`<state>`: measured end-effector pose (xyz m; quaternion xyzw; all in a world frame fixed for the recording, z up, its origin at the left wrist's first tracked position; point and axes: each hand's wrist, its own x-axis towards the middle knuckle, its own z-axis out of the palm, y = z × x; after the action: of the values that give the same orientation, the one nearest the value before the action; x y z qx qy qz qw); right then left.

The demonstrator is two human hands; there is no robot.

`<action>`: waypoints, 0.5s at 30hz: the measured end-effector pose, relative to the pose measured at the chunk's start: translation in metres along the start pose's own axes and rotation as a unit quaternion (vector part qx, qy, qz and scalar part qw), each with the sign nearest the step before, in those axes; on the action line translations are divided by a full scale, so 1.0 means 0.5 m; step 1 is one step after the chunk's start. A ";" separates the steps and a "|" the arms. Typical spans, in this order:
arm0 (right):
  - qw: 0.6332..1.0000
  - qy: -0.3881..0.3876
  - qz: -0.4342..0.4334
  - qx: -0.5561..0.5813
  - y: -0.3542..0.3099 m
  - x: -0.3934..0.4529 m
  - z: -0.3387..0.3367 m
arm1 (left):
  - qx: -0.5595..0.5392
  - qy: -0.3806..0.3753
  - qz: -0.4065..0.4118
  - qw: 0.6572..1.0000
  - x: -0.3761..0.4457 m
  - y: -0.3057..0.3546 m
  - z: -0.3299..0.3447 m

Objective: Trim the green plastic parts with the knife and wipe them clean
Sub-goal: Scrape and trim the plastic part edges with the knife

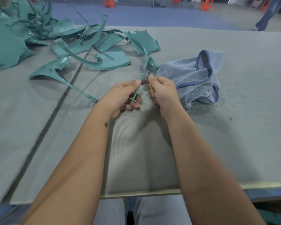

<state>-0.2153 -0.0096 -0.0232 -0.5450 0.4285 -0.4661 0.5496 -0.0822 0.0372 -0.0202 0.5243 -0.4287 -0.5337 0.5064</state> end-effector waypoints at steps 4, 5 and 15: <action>0.999 -0.013 0.027 0.028 -0.005 -0.003 0.001 | 0.019 0.032 -0.001 0.999 0.005 0.000 -0.001; 0.999 -0.024 0.025 0.024 -0.005 -0.005 0.002 | 0.034 0.036 -0.001 0.999 0.006 -0.002 0.002; 0.997 -0.072 0.013 -0.020 -0.008 -0.018 0.012 | -0.042 0.049 -0.028 0.998 0.007 0.005 0.021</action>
<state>-0.2113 0.0004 -0.0194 -0.5823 0.4045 -0.4098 0.5739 -0.0919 0.0325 -0.0173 0.5394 -0.3660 -0.5391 0.5334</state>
